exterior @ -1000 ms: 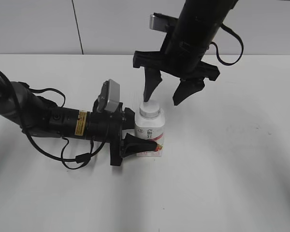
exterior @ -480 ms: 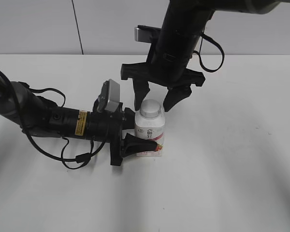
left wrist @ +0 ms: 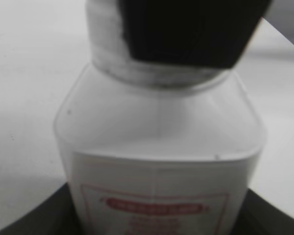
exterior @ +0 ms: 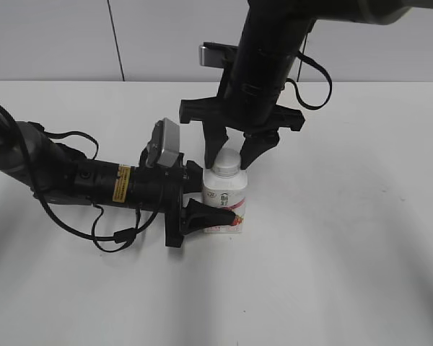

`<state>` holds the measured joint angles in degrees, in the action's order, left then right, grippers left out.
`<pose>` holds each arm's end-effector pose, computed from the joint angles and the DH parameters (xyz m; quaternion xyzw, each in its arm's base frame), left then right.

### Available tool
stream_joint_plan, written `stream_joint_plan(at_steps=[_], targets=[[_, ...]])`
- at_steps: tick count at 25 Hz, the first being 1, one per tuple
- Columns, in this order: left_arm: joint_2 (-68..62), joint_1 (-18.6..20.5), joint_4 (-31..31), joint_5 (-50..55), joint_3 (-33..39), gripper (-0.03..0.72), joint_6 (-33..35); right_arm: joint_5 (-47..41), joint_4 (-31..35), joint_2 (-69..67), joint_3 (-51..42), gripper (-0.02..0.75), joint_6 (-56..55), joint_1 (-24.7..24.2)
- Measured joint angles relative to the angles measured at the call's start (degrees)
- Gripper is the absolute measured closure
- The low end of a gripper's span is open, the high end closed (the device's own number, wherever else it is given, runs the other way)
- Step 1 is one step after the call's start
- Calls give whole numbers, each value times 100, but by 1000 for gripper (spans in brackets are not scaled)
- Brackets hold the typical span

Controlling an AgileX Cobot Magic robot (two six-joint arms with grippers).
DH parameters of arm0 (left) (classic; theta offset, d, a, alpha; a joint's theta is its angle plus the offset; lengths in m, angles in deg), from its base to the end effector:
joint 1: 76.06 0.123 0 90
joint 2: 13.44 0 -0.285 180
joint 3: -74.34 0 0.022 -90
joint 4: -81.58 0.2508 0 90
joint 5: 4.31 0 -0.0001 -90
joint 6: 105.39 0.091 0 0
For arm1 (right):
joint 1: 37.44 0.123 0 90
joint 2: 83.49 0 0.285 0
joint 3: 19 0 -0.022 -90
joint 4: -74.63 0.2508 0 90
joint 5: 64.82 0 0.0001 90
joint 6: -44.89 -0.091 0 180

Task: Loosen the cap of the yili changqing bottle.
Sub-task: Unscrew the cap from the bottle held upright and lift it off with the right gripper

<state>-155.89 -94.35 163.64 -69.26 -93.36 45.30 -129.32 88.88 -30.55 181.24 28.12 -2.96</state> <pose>0.3348 -0.1966 0.0492 0.5635 0.5893 -0.4196 0.3990 0.3451 0.2616 0.2114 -0.1081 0.9845 0.1368 0.0177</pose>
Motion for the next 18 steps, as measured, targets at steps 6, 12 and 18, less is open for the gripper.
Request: stream_joint_plan(at_steps=[6,12,18], targets=[[0,0,0,7,0,274,0,-17,-38,0,0,339,65,0],[4,0,0,7,0,274,0,-5,-38,0,0,340,1495,0],[4,0,5,14,0,291,6,-4,-22,0,0,342,3975,0]])
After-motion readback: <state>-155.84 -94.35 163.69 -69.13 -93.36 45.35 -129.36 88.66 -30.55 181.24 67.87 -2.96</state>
